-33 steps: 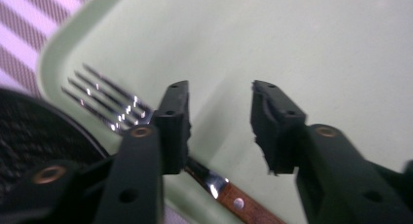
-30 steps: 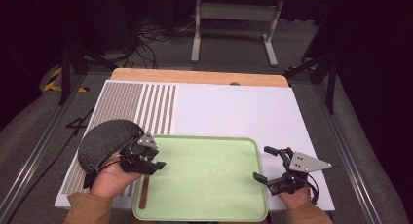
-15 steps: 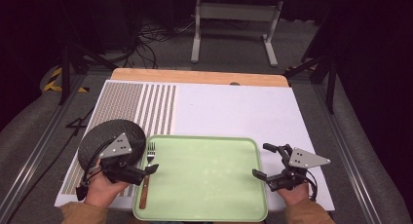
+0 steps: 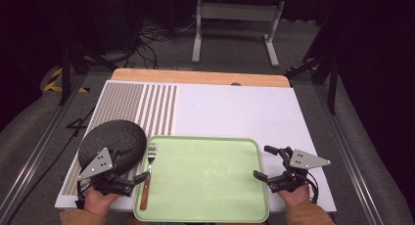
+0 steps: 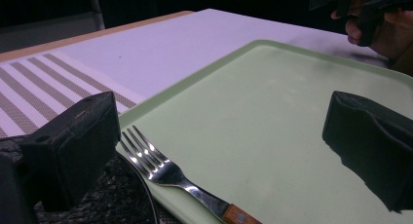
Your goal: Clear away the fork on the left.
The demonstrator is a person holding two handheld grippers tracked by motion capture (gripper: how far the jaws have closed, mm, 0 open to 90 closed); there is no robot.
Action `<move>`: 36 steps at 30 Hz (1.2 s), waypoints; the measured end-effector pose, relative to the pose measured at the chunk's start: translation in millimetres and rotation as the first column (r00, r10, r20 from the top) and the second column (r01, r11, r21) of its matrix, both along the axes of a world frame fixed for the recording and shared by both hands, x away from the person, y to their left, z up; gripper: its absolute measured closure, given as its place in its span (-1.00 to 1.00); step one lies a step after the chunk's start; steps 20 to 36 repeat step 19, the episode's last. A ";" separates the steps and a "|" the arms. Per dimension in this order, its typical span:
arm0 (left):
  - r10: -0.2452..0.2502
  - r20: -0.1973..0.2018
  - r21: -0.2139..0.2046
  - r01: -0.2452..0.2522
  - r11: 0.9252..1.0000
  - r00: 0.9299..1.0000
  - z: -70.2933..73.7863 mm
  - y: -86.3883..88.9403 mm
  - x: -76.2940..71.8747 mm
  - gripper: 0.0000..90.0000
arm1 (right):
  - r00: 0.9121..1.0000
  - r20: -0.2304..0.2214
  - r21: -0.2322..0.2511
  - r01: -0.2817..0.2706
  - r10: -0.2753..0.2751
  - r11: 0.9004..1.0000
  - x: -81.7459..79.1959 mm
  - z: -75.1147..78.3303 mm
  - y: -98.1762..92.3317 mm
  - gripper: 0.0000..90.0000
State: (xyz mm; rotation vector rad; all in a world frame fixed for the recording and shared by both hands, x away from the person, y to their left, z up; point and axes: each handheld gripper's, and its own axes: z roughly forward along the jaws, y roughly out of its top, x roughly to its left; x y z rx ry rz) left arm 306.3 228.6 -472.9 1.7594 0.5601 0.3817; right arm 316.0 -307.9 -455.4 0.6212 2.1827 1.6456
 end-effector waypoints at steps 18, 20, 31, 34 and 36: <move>0.007 -0.028 0.044 -0.006 0.999 1.000 -1.3 -10.9 3.5 -0.94 | 1.000 -0.011 -0.015 -0.002 0.002 1.000 -0.2 -2.9 0.7 -0.87; 0.019 -0.026 0.051 -0.018 0.999 0.999 -0.1 -10.7 2.6 -0.92 | 1.000 -0.008 -0.015 -0.001 0.001 1.000 -0.2 -2.9 0.5 -0.87; 0.019 -0.026 0.051 -0.018 0.999 0.999 -0.1 -10.7 2.6 -0.92 | 1.000 -0.008 -0.015 -0.001 0.001 1.000 -0.2 -2.9 0.5 -0.87; 0.019 -0.026 0.051 -0.018 0.999 0.999 -0.1 -10.7 2.6 -0.92 | 1.000 -0.008 -0.015 -0.001 0.001 1.000 -0.2 -2.9 0.5 -0.87; 0.019 -0.026 0.051 -0.018 0.999 0.999 -0.1 -10.7 2.6 -0.92 | 1.000 -0.008 -0.015 -0.001 0.001 1.000 -0.2 -2.9 0.5 -0.87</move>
